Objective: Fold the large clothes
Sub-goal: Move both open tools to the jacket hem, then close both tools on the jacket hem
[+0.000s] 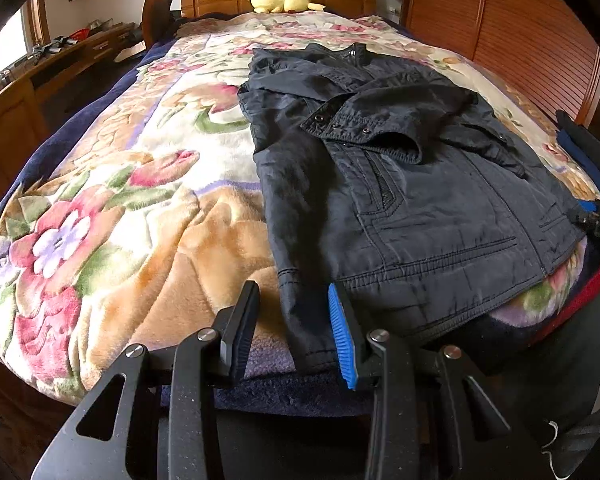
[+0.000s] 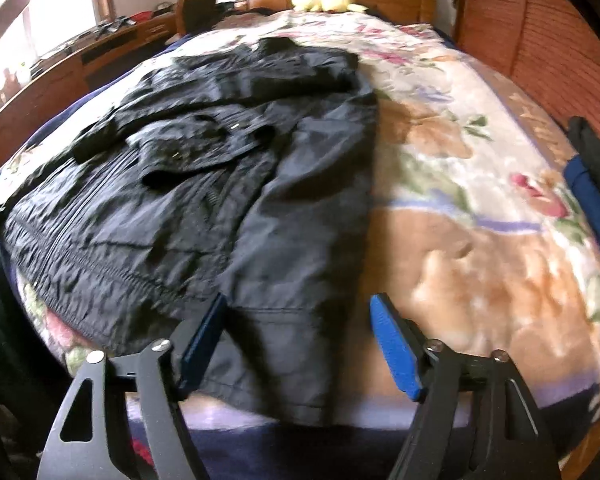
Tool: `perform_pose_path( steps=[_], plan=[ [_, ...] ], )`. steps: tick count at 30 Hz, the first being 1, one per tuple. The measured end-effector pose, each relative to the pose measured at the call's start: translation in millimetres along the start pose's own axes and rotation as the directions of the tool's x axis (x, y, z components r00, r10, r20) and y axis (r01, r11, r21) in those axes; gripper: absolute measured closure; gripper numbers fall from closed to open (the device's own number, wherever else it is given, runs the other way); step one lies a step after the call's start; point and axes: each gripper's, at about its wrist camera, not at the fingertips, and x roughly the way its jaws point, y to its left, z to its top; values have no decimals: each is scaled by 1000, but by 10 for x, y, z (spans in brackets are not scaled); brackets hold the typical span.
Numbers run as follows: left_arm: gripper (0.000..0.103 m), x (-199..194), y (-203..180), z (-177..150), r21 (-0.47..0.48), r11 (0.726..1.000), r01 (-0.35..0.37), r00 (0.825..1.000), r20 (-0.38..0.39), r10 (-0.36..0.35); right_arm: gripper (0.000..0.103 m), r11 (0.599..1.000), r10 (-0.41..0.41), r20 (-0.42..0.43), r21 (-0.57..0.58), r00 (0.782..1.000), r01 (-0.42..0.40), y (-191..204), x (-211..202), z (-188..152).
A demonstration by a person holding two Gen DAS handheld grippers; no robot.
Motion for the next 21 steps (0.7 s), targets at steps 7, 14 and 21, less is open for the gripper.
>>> perform_pose_path(
  steps=[7,14,21],
  plan=[
    [66,-6,-11,0,-6,1000,4,1000,3,-4,33,1000,-7,0,-9,1000,7,-13,62,-14],
    [66,-23,-39,-43,-2,1000,5,1000,1,-5,33,1000,-7,2,-14,1000,7,8,70,-13],
    [66,-26,-61,-80,-1,1000,2,1000,9,-2,34,1000,-6,6,-8,1000,6,14,78,-17]
  ],
)
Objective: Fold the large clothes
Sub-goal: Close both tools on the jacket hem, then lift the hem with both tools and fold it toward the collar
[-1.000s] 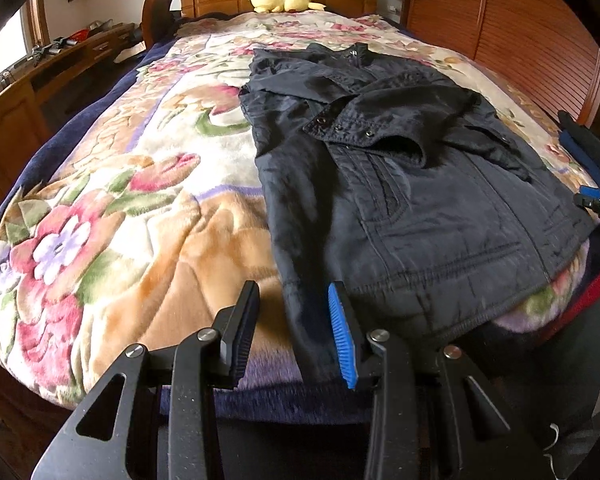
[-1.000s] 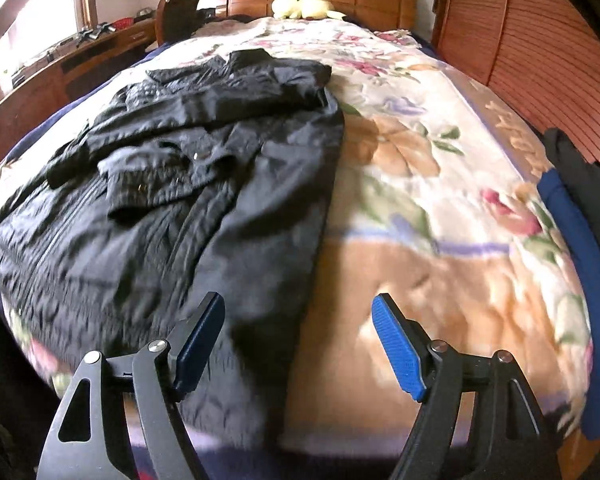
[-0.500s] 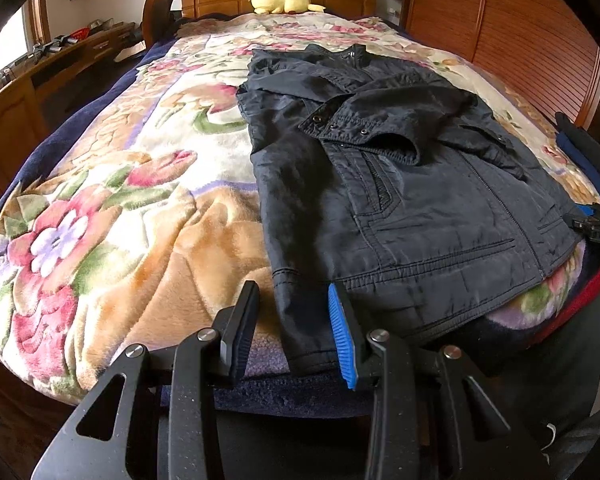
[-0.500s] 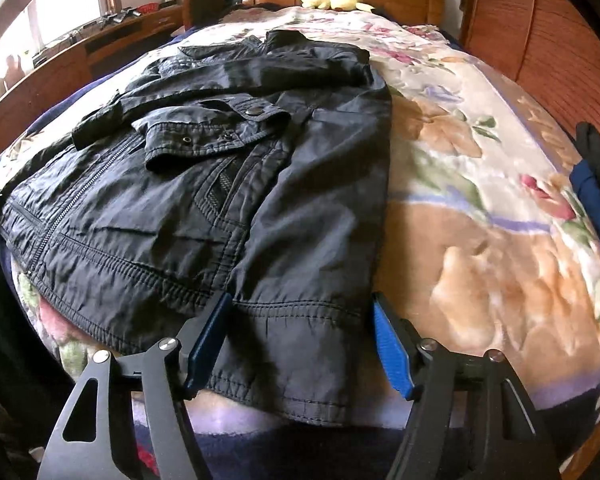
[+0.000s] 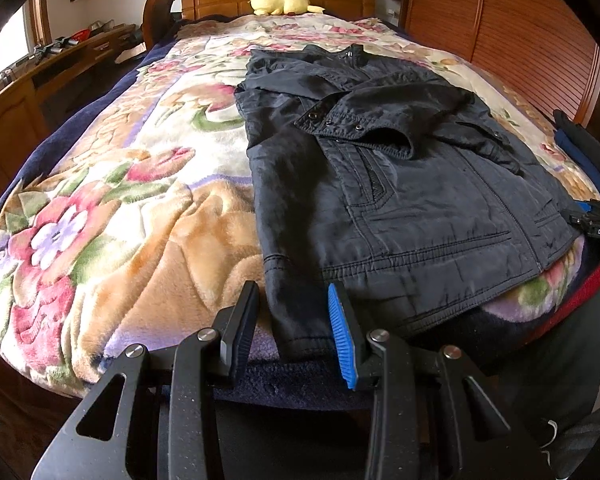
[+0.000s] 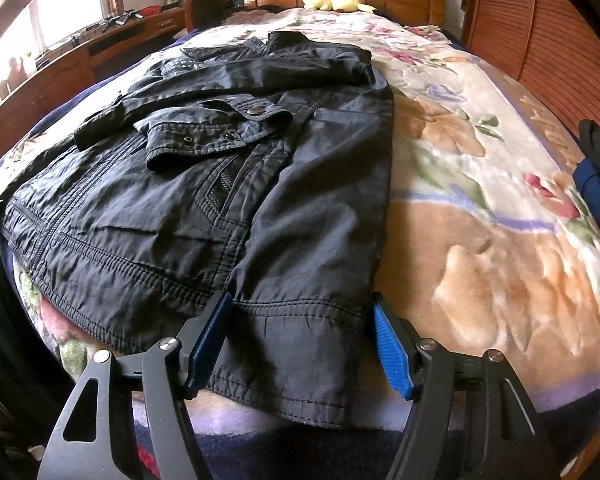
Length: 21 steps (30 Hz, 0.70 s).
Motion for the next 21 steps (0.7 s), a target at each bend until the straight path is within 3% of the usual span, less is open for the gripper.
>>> perform_pose_path(
  steps=[3,6,9,11,13,21],
  plan=[
    [68,-9,-8,-2,6,1000,1,1000,6,-1,34,1000,1,0,-1,1000,-1,-2,-1,-1],
    [79,-19,-40,-6,22,1000,4,1000,16,-4,42,1000,8,4,-12,1000,-7,14,-18,-8],
    [91,-16,-101,11,70,997,-14,1000,16,13,55,999,12,2,-31,1000,-12,50,-37,4],
    [95,-52,-122,46,79,997,-10,1000,19,8,73,998,16,4,-55,1000,-15,74,-60,27],
    [96,-126,-160,86,93,996,-10,999,40,7,82,997,23,6,-72,1000,-22,105,-87,54],
    [97,-549,-144,307,72,997,21,985,167,-33,88,998,31,109,-56,994,-25,94,-450,132]
  ],
)
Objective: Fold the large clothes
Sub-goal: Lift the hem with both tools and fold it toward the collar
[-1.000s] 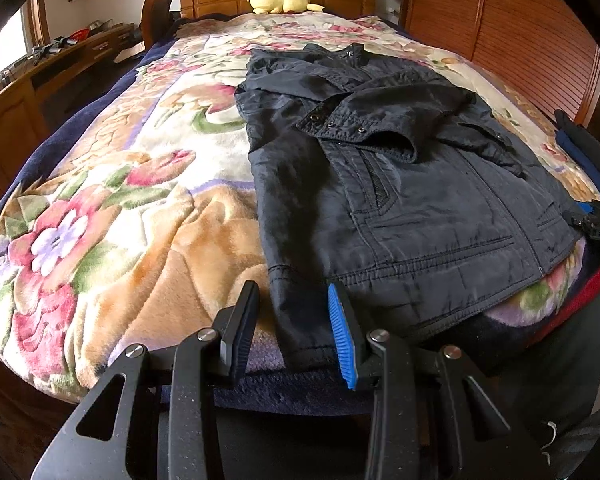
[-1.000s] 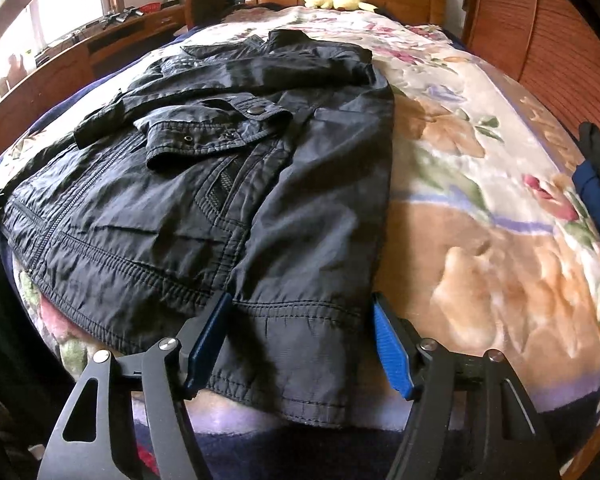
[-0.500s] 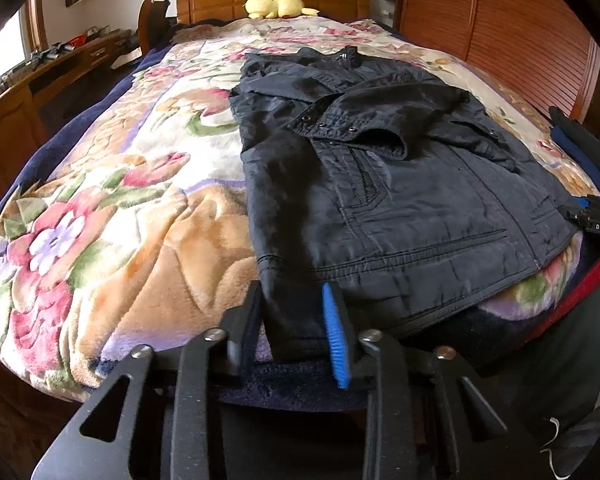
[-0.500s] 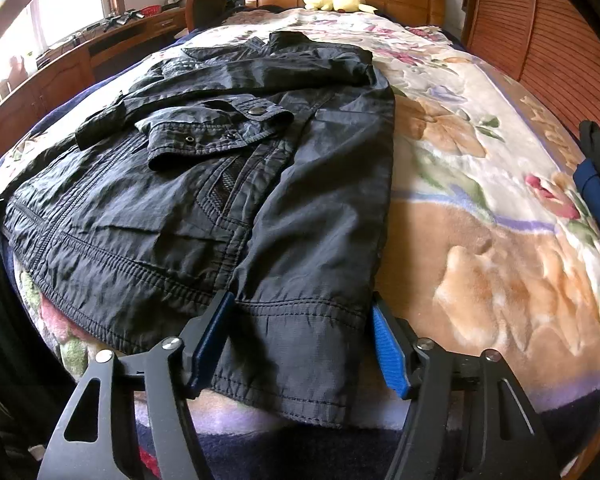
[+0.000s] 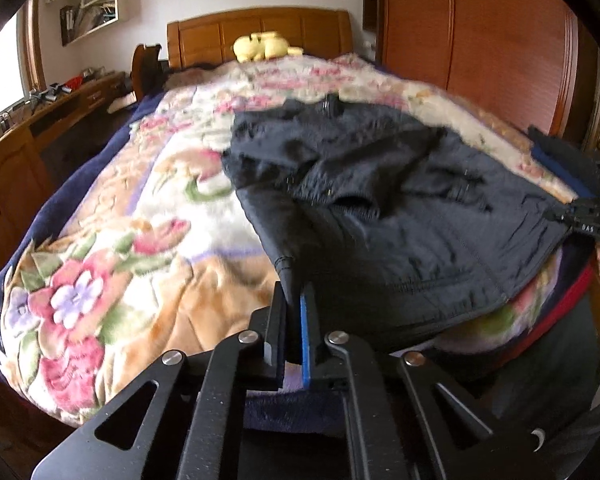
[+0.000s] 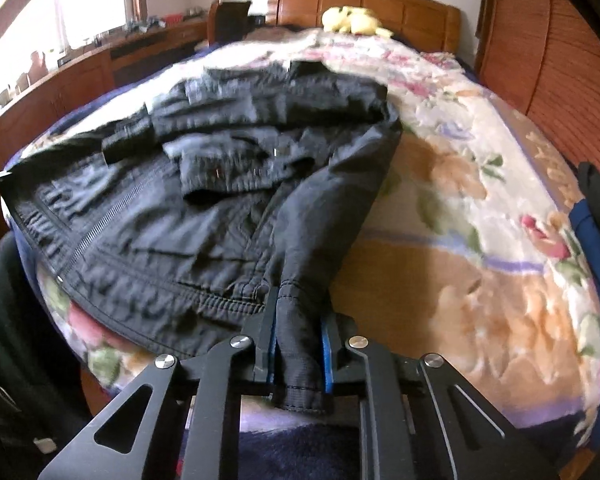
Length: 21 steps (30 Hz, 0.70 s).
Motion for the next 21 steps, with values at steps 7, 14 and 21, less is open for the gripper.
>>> perform_pose_path(
  steps=[7,14,21],
  plan=[
    [97,-356,-42,376,17,1000,18,993,120,-20,90,997,-52,107,-55,993,58,131,-492,201],
    [97,-812,14,680,40,999,3,973,229,-12,91,997,-64,231,-35,971,74,102,-1170,316],
    [97,-1323,30,801,65,998,-7,947,321,-14,92,985,-124,342,-71,931,157,215,-1852,277]
  ],
)
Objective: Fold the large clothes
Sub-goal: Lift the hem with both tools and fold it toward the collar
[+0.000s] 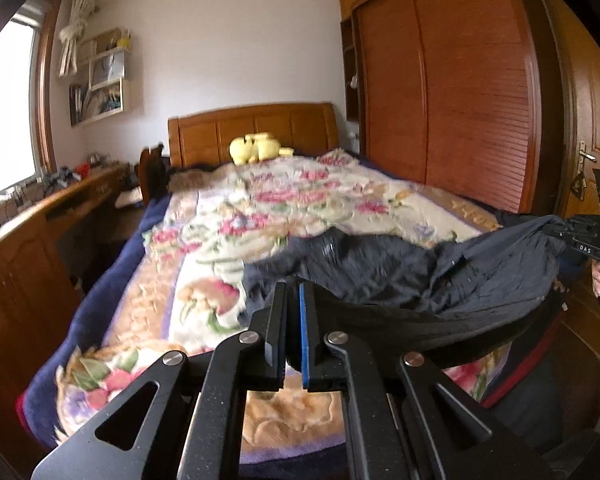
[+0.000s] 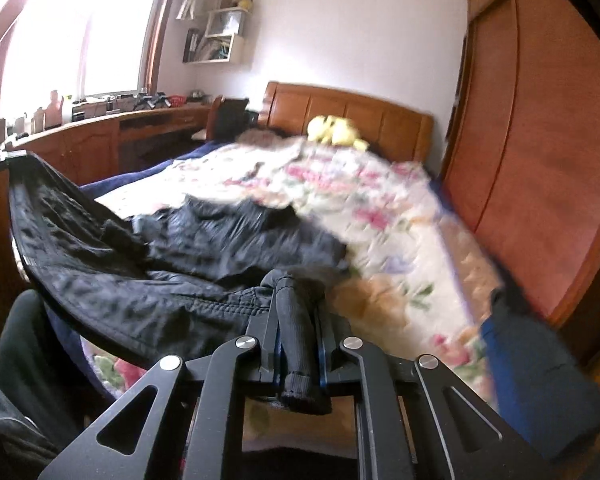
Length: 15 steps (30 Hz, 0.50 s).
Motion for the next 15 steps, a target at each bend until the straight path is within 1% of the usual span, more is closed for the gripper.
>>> perform_pose_path(
  steps=[3,10,13,14,15],
  plan=[
    [97,-199,0,151,16,1000,-3,999,49,2,92,1000,-15,44,-6,999,15,-30,-275,101],
    [97,-485,-3,372,24,1000,2,991,134,-5,92,1000,-30,128,-2,991,31,-72,-856,276],
    [97,-424,38,453,23,1000,5,989,151,-8,92,1000,-27,137,-8,990,28,-109,-885,300],
    [97,-385,35,457,22,1000,5,989,149,-9,92,999,-31,134,-13,991,33,-102,-851,281],
    [97,-265,69,476,17,1000,5,990,139,-8,92,999,-36,127,-19,991,38,-107,-771,285]
  ],
)
